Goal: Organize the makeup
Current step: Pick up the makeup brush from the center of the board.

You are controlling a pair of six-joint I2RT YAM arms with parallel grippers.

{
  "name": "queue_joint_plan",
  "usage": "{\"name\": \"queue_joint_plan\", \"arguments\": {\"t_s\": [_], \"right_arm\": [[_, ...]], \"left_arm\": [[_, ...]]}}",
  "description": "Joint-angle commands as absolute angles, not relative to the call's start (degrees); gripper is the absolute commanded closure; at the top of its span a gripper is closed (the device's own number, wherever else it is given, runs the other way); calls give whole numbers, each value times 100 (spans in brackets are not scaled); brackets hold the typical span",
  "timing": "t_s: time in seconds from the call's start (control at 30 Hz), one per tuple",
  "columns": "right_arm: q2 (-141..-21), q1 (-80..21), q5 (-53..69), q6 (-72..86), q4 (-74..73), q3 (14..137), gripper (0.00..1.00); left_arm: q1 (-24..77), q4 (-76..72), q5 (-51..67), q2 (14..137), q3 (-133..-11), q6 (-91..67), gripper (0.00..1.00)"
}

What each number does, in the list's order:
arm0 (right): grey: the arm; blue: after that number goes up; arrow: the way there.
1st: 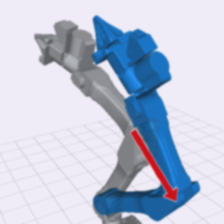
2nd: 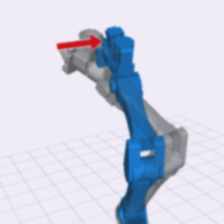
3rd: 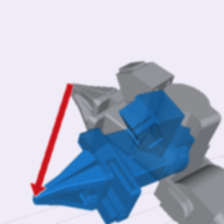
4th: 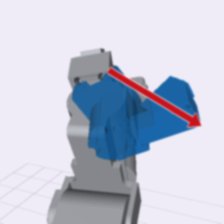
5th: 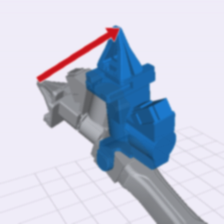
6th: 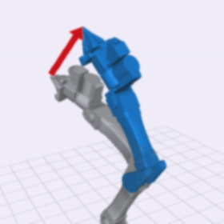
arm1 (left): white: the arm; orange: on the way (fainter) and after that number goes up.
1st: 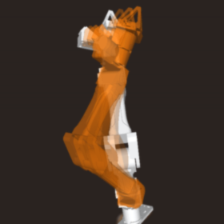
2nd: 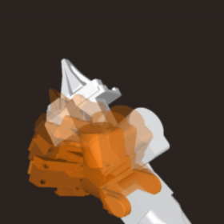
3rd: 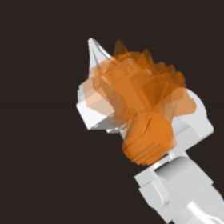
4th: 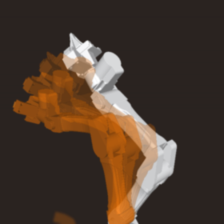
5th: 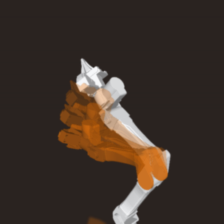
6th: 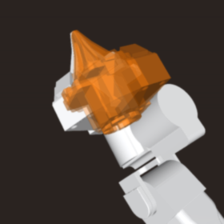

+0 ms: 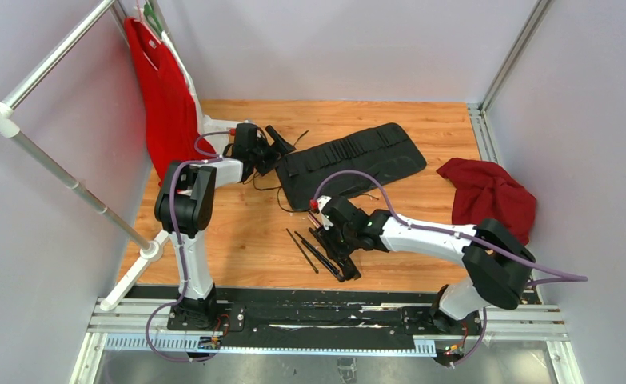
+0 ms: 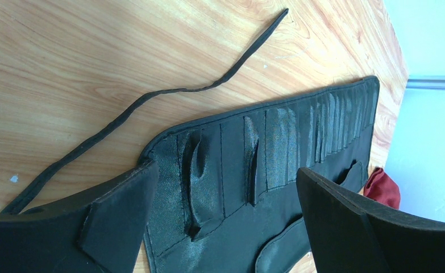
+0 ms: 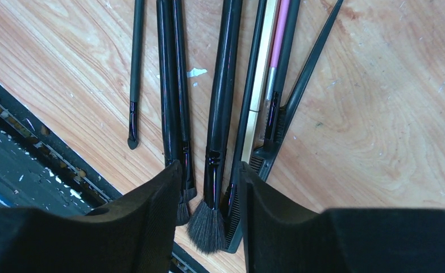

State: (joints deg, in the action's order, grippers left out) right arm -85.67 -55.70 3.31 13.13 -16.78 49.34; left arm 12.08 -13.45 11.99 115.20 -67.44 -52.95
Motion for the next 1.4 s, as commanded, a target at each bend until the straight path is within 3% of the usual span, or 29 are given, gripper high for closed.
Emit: {"name": "queue_joint_plan", "arguments": {"t_s": [0.0,1.37], "right_arm": [[-8686,-5669,281,1380,-1563,4797,62],[-9056,-5788,198,1494,-1379,4652,75]], "left_arm": [[1143,-808,1089,11549,-6561,-5177,2],[1083,-883,1133,11584,-6471,-5221,2]]}}
